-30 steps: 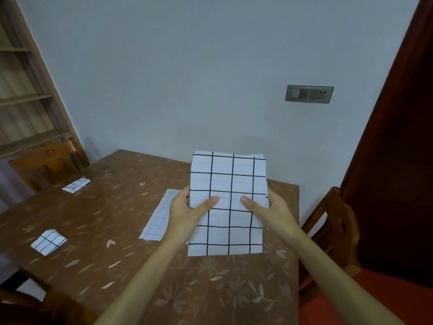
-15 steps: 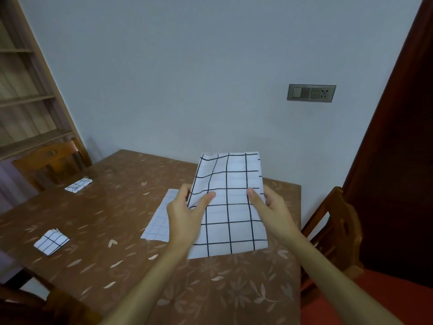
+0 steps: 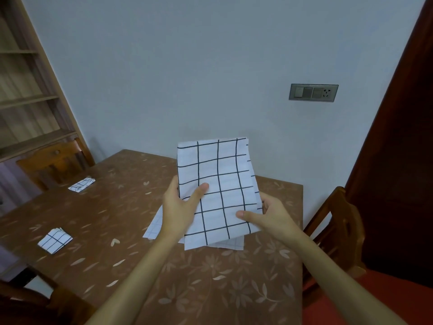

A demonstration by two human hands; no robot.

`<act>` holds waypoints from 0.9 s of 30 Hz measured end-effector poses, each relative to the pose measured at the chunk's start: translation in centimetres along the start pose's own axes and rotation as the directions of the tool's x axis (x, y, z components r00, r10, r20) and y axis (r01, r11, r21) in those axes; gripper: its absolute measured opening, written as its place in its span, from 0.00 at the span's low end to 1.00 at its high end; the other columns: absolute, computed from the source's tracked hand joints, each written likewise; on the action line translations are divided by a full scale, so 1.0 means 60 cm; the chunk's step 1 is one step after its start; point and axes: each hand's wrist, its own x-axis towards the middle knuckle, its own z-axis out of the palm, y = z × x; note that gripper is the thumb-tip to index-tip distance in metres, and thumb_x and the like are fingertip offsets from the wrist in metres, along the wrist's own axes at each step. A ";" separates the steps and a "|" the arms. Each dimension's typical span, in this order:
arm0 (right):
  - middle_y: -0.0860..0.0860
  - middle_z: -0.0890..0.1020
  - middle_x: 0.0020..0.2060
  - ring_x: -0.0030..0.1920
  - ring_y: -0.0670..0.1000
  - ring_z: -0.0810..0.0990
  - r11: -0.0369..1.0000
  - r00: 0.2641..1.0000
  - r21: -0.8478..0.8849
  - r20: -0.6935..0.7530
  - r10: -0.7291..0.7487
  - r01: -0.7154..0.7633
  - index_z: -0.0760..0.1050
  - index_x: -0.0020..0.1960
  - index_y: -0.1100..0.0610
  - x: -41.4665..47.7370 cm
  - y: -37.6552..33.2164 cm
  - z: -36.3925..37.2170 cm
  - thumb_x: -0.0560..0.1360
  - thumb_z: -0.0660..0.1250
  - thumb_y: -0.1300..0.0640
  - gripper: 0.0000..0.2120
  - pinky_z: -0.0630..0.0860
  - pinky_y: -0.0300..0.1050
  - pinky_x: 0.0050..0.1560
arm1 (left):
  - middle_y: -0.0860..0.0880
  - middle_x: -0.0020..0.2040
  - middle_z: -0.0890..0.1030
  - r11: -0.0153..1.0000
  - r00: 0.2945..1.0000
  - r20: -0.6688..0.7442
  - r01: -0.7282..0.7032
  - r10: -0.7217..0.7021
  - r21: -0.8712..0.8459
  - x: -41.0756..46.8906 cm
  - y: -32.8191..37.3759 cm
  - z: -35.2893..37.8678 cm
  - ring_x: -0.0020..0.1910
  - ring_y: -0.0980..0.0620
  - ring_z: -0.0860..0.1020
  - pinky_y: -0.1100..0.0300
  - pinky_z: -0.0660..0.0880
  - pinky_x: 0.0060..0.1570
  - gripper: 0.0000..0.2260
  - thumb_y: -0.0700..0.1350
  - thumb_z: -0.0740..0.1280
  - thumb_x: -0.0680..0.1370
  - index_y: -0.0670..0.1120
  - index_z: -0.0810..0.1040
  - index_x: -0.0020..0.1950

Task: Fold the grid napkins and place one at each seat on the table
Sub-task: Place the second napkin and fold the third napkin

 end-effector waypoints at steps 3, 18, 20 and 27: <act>0.44 0.87 0.49 0.49 0.44 0.86 0.996 0.993 0.083 -0.114 -0.024 0.034 0.80 0.59 0.56 0.002 0.001 0.002 0.73 0.74 0.63 0.15 0.81 0.37 0.45 | 0.58 0.58 0.82 0.988 0.980 0.142 0.144 -0.136 -0.049 -0.008 -0.002 -0.001 0.54 0.62 0.82 0.72 0.79 0.45 0.19 0.51 0.72 0.74 0.53 0.75 0.64; 0.42 0.86 0.48 0.44 0.41 0.85 0.996 0.989 -0.090 -0.149 -0.023 0.010 0.77 0.62 0.54 -0.004 0.003 0.007 0.78 0.69 0.58 0.12 0.82 0.38 0.36 | 0.47 0.61 0.84 0.948 0.950 0.208 0.270 -0.233 -0.170 -0.012 -0.035 -0.012 0.59 0.45 0.83 0.41 0.79 0.59 0.20 0.34 0.71 0.77 0.46 0.76 0.67; 0.45 0.87 0.48 0.46 0.44 0.86 0.999 0.993 -0.036 -0.118 0.005 -0.009 0.78 0.63 0.54 -0.006 -0.001 0.004 0.78 0.70 0.57 0.13 0.82 0.38 0.40 | 0.48 0.60 0.85 0.950 0.950 0.213 0.267 -0.231 -0.162 -0.012 -0.034 -0.015 0.59 0.45 0.83 0.41 0.79 0.59 0.19 0.34 0.71 0.77 0.46 0.77 0.66; 0.44 0.87 0.51 0.50 0.44 0.86 0.991 0.996 0.111 -0.035 0.085 -0.081 0.80 0.60 0.50 -0.004 -0.024 -0.003 0.80 0.66 0.53 0.10 0.80 0.34 0.42 | 0.47 0.60 0.85 0.940 0.907 0.316 0.324 -0.277 -0.108 -0.015 -0.023 -0.023 0.58 0.45 0.84 0.45 0.81 0.57 0.20 0.35 0.72 0.77 0.46 0.76 0.68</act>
